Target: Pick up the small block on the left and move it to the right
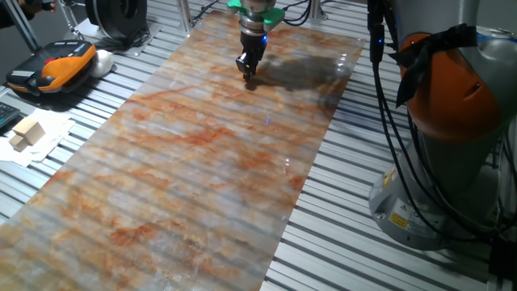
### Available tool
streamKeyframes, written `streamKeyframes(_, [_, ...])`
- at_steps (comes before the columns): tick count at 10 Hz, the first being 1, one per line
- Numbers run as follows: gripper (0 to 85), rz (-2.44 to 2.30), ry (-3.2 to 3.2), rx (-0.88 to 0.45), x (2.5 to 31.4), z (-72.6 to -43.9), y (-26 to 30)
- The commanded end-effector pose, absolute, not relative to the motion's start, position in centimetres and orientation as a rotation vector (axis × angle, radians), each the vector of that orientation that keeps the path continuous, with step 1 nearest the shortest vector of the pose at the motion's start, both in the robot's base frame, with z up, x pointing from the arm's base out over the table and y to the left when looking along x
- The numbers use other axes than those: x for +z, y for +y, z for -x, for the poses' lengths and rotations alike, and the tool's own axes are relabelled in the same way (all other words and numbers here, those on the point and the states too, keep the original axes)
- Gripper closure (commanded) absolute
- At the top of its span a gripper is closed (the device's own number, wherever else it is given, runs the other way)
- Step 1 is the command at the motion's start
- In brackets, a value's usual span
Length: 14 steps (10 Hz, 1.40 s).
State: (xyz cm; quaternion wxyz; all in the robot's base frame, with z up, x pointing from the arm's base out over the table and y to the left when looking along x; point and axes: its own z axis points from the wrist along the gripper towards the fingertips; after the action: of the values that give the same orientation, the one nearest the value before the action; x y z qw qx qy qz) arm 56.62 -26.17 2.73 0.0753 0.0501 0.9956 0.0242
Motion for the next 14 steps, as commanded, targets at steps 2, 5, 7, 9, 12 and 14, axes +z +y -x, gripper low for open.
streamKeyframes(2, [51.0,-0.148,2.982,0.075,2.54,-56.62,-26.22])
streamKeyframes(5, [51.0,-0.148,2.982,0.080,2.63,-56.60,-26.25])
streamKeyframes(7, [51.0,-0.141,2.988,0.088,2.63,-56.57,-26.28])
streamKeyframes(9, [68.0,-0.134,2.989,0.089,2.62,-56.57,-26.28])
streamKeyframes(12, [68.0,-0.123,2.994,0.088,2.63,-56.57,-26.27])
streamKeyframes(14, [85.0,-0.105,3.002,0.094,2.62,-56.57,-26.29])
